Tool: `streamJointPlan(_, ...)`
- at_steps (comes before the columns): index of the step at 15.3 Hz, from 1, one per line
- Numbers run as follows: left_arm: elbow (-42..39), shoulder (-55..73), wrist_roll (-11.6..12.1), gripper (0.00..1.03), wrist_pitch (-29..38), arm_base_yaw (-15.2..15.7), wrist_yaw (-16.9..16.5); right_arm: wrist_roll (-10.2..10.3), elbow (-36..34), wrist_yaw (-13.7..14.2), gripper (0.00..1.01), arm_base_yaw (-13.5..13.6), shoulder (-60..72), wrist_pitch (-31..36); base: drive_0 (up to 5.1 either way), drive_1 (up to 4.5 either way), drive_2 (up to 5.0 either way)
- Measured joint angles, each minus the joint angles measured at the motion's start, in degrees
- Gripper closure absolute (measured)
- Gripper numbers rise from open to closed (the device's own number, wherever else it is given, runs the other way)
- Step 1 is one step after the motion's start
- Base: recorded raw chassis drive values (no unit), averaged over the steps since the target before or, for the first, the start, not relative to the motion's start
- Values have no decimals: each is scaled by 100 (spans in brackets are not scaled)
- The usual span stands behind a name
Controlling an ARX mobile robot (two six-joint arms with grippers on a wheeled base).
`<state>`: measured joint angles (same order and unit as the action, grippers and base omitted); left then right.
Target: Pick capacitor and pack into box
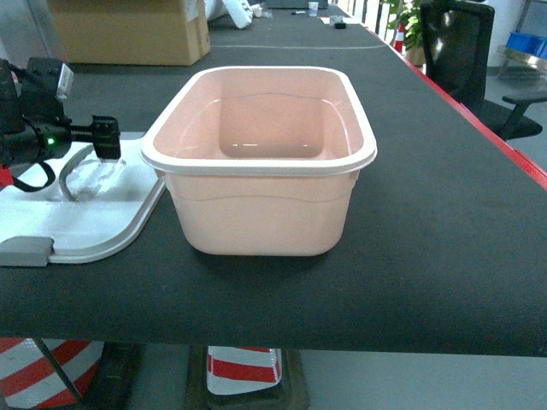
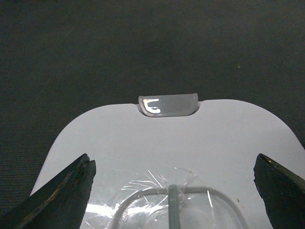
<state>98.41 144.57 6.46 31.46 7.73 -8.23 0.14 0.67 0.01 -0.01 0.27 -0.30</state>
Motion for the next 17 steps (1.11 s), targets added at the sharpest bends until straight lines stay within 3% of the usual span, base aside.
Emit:
streamJointPlan(4, -181, 59, 13, 6, -142, -17, -42, 0, 0, 0, 3, 0, 0, 0, 0, 0, 0)
streamJointPlan(12, -564, 52, -20, 92, -22, -39, 125, 0, 0, 0, 3, 0, 0, 0, 0, 0, 0)
streamJointPlan(17, -529, 0, -48, 93, -83, -11, 151, 0, 0, 0, 3, 0, 0, 0, 0, 0, 0)
